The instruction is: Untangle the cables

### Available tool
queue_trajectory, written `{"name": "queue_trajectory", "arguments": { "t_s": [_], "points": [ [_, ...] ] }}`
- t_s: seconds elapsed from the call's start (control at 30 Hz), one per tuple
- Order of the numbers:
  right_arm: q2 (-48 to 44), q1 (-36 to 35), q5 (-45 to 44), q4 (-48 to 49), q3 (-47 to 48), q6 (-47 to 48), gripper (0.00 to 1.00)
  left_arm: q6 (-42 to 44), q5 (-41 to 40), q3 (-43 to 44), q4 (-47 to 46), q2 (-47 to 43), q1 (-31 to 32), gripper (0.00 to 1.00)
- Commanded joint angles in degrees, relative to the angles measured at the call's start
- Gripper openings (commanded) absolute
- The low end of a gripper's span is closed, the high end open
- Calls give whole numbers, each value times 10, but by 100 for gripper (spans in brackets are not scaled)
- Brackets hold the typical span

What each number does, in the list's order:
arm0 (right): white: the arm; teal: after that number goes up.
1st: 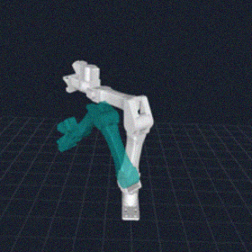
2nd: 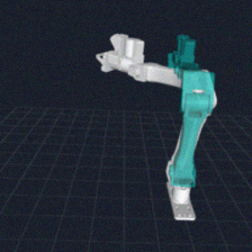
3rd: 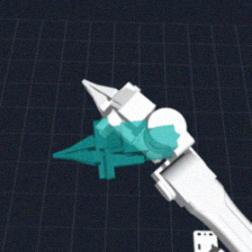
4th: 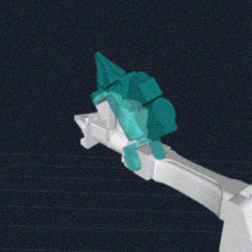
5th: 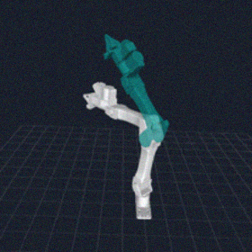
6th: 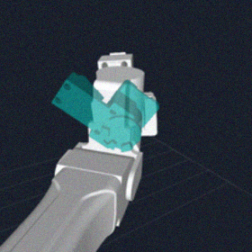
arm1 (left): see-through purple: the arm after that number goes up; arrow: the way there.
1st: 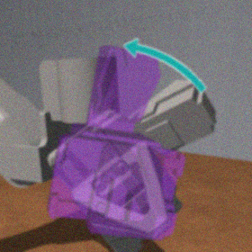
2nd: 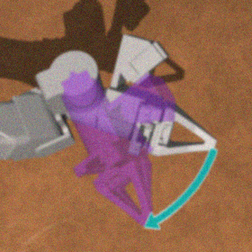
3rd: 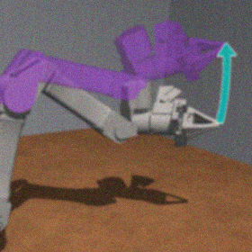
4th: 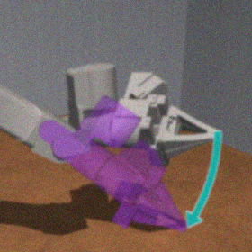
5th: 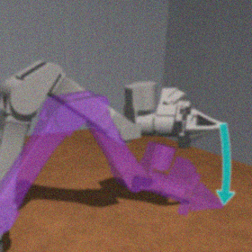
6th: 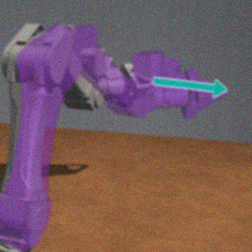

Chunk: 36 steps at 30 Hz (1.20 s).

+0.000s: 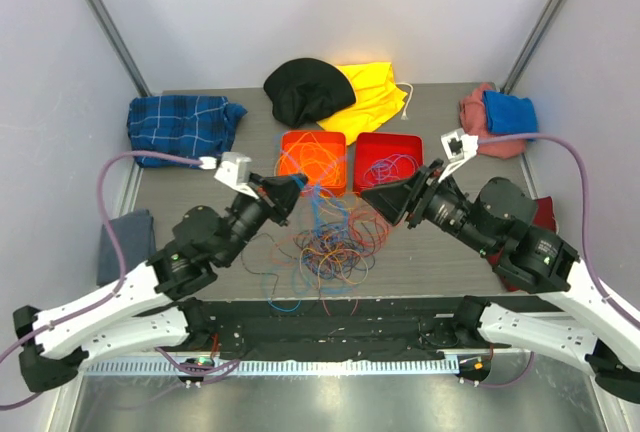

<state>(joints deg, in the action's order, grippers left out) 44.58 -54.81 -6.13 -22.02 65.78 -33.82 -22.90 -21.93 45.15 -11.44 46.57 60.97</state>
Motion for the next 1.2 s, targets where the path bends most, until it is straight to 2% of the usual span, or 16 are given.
{"name": "queue_trajectory", "arguments": {
  "t_s": [0.0, 0.13, 0.3, 0.63, 0.83, 1.17],
  "points": [
    [-19, -3, -30, 19, -59, -19, 52, 26, -64, 40, 94, -59, -2, 0],
    [-7, -3, -27, 46, -111, -19, 53, 32, -64, 60, 113, -68, -2, 0],
    [37, -4, 0, 81, -118, -12, 53, 33, -37, 97, 139, -44, -2, 0],
    [58, -14, -16, 132, -71, 38, 54, 23, -3, 117, 142, -15, -2, 0],
    [75, -14, -9, 117, -40, 73, 53, 16, 2, 114, 141, -9, -2, 0],
    [121, -14, 4, 116, -40, 99, 52, 7, 24, 122, 134, 5, -2, 0]
  ]
}}
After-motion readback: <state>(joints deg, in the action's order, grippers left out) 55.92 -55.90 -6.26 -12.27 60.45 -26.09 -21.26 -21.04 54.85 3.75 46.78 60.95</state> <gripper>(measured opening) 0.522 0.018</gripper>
